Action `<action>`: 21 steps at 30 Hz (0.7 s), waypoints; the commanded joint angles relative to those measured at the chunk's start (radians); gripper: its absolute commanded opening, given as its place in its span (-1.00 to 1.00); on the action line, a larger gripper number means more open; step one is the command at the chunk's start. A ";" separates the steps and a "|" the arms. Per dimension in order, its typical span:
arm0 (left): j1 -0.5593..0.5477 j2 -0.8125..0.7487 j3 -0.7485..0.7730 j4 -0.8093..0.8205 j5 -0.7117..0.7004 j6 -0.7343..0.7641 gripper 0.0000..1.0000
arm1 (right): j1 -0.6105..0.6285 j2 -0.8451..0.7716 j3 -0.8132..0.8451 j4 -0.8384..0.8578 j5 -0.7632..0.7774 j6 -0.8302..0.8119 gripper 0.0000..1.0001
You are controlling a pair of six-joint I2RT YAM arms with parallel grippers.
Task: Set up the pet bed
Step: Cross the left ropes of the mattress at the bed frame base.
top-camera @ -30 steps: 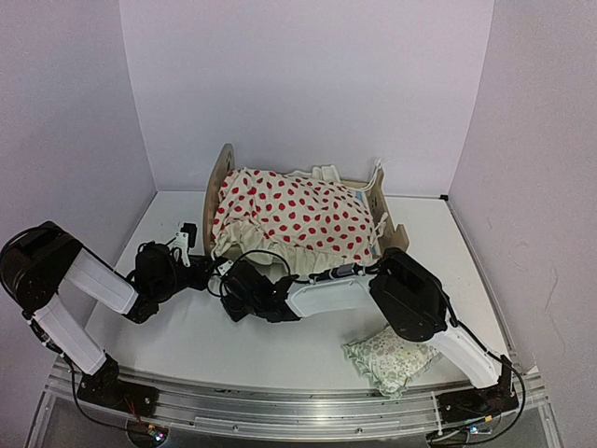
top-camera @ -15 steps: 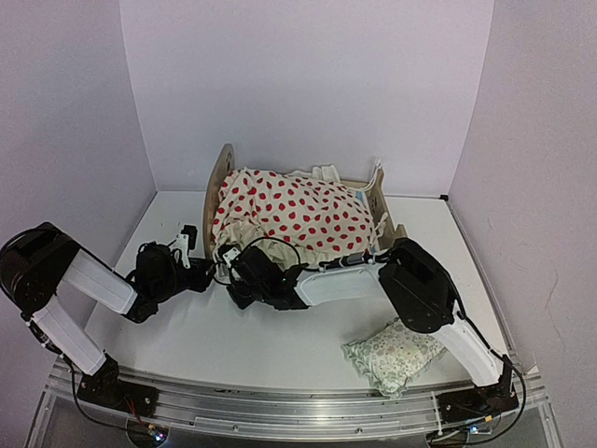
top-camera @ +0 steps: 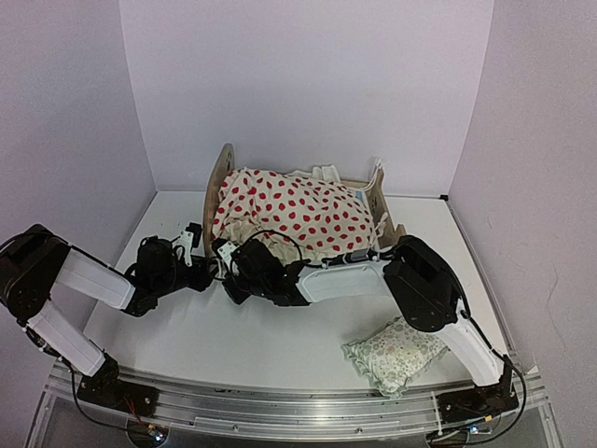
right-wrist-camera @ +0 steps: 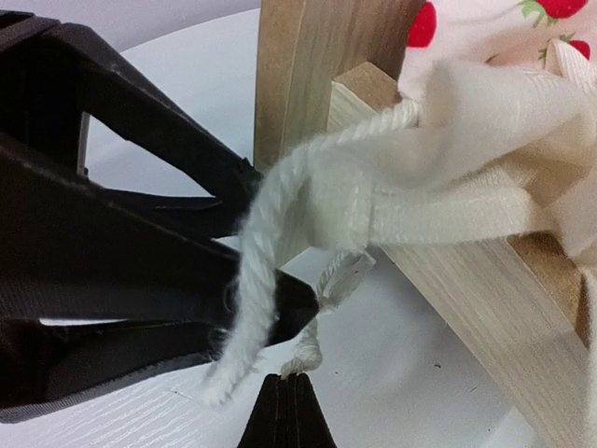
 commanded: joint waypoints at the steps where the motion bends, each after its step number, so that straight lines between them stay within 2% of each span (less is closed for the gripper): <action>1: 0.001 0.002 0.043 -0.023 0.029 0.045 -0.25 | -0.006 -0.085 0.016 0.054 -0.022 -0.042 -1.00; 7: 0.005 0.016 0.098 -0.121 0.056 0.036 -0.13 | -0.012 -0.101 0.005 0.072 -0.026 -0.062 -1.00; 10: 0.006 0.019 0.130 -0.182 0.046 0.015 -0.11 | -0.016 -0.107 -0.002 0.077 -0.033 -0.065 -1.00; 14: 0.012 -0.001 0.144 -0.247 0.010 -0.020 0.01 | -0.019 -0.121 -0.020 0.085 -0.041 -0.071 -1.00; 21: 0.021 -0.043 0.196 -0.359 -0.015 -0.028 0.00 | -0.028 -0.154 -0.071 0.105 -0.044 -0.076 -1.00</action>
